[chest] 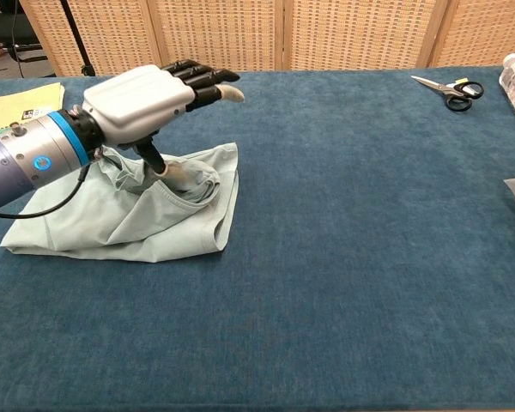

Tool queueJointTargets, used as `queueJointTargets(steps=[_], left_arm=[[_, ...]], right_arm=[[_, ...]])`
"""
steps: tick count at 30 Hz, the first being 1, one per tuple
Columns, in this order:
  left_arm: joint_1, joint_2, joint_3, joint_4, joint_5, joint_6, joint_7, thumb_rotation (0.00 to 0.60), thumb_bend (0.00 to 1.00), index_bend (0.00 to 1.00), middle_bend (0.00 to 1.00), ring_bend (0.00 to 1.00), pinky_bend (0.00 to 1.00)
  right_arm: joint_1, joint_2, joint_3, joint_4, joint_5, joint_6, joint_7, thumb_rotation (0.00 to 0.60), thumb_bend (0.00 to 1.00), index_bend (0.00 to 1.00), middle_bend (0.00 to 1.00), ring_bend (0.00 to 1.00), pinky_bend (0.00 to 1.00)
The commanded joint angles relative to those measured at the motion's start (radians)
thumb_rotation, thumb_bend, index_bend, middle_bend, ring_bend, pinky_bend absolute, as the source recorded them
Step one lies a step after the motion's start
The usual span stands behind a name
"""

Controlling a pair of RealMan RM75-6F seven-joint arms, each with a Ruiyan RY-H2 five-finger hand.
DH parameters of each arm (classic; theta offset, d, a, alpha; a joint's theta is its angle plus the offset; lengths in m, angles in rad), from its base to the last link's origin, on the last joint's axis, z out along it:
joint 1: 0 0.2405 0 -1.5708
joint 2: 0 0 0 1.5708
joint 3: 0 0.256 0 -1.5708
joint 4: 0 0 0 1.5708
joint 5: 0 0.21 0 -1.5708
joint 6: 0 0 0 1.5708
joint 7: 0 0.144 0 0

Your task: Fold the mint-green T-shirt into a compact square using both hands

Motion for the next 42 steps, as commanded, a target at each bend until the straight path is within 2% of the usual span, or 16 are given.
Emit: queueJointTargets(steps=[1,9,15,20,24,29,42], left_arm=[[0.006,0.036,-0.011,-0.044,-0.008,0.010,-0.013,0.600,0.00,0.00,0.00,0.00,0.00],[0.028,0.121,-0.005,-0.125,-0.002,0.036,-0.053,0.600,0.00,0.00,0.00,0.00,0.00],[0.077,0.249,0.061,-0.172,0.026,0.045,-0.129,0.600,0.00,0.00,0.00,0.00,0.00],[0.111,0.290,0.110,-0.159,0.034,0.029,-0.200,0.600,0.00,0.00,0.00,0.00,0.00],[0.125,0.272,0.136,-0.119,0.046,0.015,-0.238,0.600,0.00,0.00,0.00,0.00,0.00],[0.126,0.219,0.145,-0.062,0.059,-0.005,-0.249,0.600,0.00,0.00,0.00,0.00,0.00],[0.114,0.063,0.105,0.088,0.061,0.013,-0.264,0.600,0.00,0.00,0.00,0.00,0.00]], right_arm=[[0.000,-0.001,-0.001,-0.002,-0.001,-0.001,-0.004,0.600,0.00,0.00,0.00,0.00,0.00],[-0.001,-0.001,-0.002,-0.007,-0.001,-0.001,-0.010,0.600,0.00,0.00,0.00,0.00,0.00],[0.000,0.000,-0.002,-0.007,-0.003,-0.001,-0.007,0.600,0.00,0.00,0.00,0.00,0.00],[0.002,-0.001,-0.003,-0.009,-0.006,-0.003,-0.010,0.600,0.00,0.00,0.00,0.00,0.00],[0.002,-0.001,-0.004,-0.010,-0.006,-0.003,-0.014,0.600,0.00,0.00,0.00,0.00,0.00],[0.003,-0.002,-0.004,-0.010,-0.005,-0.005,-0.016,0.600,0.00,0.00,0.00,0.00,0.00],[0.003,0.000,-0.001,-0.001,0.001,-0.007,0.002,0.600,0.00,0.00,0.00,0.00,0.00]])
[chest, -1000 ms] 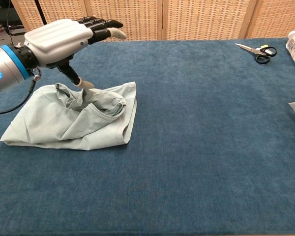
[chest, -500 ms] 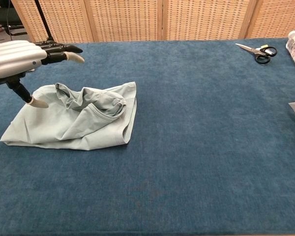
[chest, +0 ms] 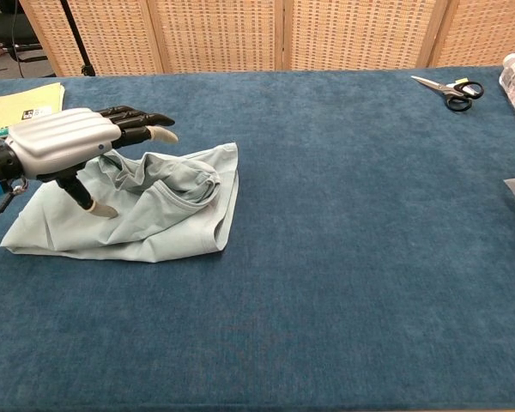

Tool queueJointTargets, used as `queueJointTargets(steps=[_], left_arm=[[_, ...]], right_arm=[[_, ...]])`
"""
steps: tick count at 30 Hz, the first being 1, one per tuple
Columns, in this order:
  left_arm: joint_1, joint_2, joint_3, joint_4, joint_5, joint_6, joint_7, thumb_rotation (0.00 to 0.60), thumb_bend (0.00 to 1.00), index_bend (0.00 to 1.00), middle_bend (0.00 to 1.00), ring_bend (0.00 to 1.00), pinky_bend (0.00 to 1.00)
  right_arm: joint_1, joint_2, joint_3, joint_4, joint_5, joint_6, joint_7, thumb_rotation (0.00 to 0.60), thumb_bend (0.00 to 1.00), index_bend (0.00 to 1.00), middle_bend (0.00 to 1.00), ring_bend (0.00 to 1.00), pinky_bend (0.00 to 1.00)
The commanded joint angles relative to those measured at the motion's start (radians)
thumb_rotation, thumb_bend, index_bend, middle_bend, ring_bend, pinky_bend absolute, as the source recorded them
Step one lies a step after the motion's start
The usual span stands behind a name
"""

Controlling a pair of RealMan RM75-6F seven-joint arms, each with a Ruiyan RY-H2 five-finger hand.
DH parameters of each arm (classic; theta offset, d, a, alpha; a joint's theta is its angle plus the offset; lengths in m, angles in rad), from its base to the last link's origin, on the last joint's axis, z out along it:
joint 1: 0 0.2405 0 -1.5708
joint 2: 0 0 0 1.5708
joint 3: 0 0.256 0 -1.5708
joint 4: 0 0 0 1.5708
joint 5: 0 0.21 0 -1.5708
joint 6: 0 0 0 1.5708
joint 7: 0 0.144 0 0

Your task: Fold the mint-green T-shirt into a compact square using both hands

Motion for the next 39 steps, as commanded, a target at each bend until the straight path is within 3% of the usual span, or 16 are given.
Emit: queueJointTargets(steps=[1,21,30,39], left_arm=[[-0.007,-0.035,-0.021,0.043,-0.007,0.008,-0.001,0.600,0.00,0.00,0.00,0.00,0.00],[-0.068,-0.130,-0.074,0.166,-0.031,-0.019,0.021,0.600,0.00,0.00,0.00,0.00,0.00],[-0.138,-0.142,-0.097,0.206,-0.016,-0.027,0.099,0.600,0.00,0.00,0.00,0.00,0.00],[-0.207,-0.155,-0.082,0.273,0.008,-0.087,0.188,0.600,0.00,0.00,0.00,0.00,0.00]], right_arm=[[0.000,0.001,0.001,0.002,0.002,-0.001,0.004,0.600,0.00,0.00,0.00,0.00,0.00],[0.003,-0.003,0.002,0.015,0.010,-0.012,0.012,0.600,0.00,0.00,0.00,0.00,0.00],[0.005,-0.004,0.004,0.022,0.016,-0.019,0.018,0.600,0.00,0.00,0.00,0.00,0.00],[0.007,-0.007,0.006,0.032,0.026,-0.028,0.024,0.600,0.00,0.00,0.00,0.00,0.00]])
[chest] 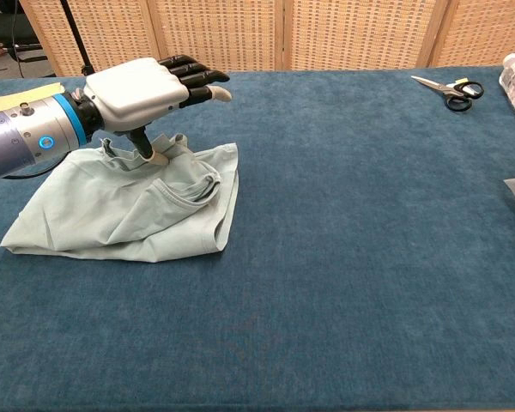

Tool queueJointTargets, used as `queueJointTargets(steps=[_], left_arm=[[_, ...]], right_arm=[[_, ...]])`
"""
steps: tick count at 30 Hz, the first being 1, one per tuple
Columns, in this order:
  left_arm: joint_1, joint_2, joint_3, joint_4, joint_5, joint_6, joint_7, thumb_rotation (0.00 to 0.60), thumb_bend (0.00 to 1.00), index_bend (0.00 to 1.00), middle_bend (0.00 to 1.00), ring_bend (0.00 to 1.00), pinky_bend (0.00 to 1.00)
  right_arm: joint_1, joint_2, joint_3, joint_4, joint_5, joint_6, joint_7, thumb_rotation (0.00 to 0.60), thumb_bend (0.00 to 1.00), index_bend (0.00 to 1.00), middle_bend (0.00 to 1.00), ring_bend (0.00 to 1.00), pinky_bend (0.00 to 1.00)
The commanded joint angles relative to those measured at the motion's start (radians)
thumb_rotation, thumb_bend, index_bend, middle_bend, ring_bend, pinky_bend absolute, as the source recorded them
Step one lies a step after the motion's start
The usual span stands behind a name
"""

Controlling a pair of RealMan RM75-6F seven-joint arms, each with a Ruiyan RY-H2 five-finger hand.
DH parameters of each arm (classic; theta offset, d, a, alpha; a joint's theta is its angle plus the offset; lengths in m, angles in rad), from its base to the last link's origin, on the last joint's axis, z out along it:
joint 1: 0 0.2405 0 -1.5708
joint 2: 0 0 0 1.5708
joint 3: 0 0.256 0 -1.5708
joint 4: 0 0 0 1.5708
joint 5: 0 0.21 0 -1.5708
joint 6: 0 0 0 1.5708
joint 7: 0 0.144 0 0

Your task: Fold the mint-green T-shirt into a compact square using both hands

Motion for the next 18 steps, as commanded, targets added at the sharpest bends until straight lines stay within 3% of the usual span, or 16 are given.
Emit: queueJointTargets(steps=[1,6,18], left_arm=[[-0.027,-0.012,0.005,0.038,0.006,-0.028,0.020,0.600,0.00,0.00,0.00,0.00,0.00],[-0.058,-0.042,0.004,0.100,0.004,-0.048,0.003,0.600,0.00,0.00,0.00,0.00,0.00],[-0.073,-0.120,0.058,0.264,0.049,0.046,-0.149,0.600,0.00,0.00,0.00,0.00,0.00]], right_arm=[[0.001,-0.001,0.001,0.003,0.003,-0.003,0.001,0.600,0.00,0.00,0.00,0.00,0.00],[0.003,-0.004,0.003,0.008,0.009,-0.010,0.003,0.600,0.00,0.00,0.00,0.00,0.00],[0.002,-0.004,0.006,0.012,0.017,-0.014,0.006,0.600,0.00,0.00,0.00,0.00,0.00]])
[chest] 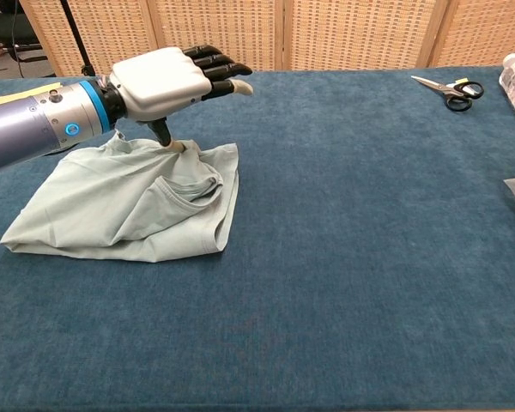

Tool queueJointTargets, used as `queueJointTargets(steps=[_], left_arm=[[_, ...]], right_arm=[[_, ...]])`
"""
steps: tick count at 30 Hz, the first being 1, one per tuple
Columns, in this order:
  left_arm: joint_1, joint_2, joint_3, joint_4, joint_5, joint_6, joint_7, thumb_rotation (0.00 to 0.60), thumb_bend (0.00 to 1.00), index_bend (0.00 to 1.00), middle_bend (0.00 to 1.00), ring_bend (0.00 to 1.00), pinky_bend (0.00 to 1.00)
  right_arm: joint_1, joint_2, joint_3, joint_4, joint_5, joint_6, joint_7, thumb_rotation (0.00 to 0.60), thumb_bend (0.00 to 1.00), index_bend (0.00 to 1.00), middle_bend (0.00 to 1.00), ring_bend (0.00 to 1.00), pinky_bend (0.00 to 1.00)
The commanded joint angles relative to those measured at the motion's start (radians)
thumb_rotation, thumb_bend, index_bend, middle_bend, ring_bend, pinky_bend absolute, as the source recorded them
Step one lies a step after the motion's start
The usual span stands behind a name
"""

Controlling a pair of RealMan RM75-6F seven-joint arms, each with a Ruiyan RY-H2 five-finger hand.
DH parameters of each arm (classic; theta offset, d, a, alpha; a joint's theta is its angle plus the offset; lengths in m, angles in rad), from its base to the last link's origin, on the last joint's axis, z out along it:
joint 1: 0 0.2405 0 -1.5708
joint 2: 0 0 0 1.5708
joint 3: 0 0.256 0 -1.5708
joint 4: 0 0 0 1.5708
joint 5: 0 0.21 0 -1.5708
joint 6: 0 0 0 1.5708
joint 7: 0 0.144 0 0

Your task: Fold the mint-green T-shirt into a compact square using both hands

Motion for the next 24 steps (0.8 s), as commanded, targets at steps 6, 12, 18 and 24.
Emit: queueJointTargets(steps=[6,12,18,24], left_arm=[[0.028,-0.017,0.011,0.034,-0.010,0.084,-0.089,0.600,0.00,0.00,0.00,0.00,0.00],[0.054,0.037,0.039,-0.022,-0.004,0.080,-0.054,0.600,0.00,0.00,0.00,0.00,0.00],[0.082,0.070,0.045,-0.097,-0.013,0.086,-0.026,0.600,0.00,0.00,0.00,0.00,0.00],[0.117,0.094,0.055,-0.154,-0.010,0.133,-0.035,0.600,0.00,0.00,0.00,0.00,0.00]], right_arm=[[-0.002,0.003,-0.001,-0.005,-0.004,0.004,-0.001,0.600,0.00,0.00,0.00,0.00,0.00],[-0.002,0.003,-0.004,-0.011,-0.010,0.006,-0.008,0.600,0.00,0.00,0.00,0.00,0.00],[-0.005,0.006,-0.005,-0.021,-0.016,0.015,-0.015,0.600,0.00,0.00,0.00,0.00,0.00],[-0.008,0.009,-0.008,-0.028,-0.022,0.021,-0.018,0.600,0.00,0.00,0.00,0.00,0.00]])
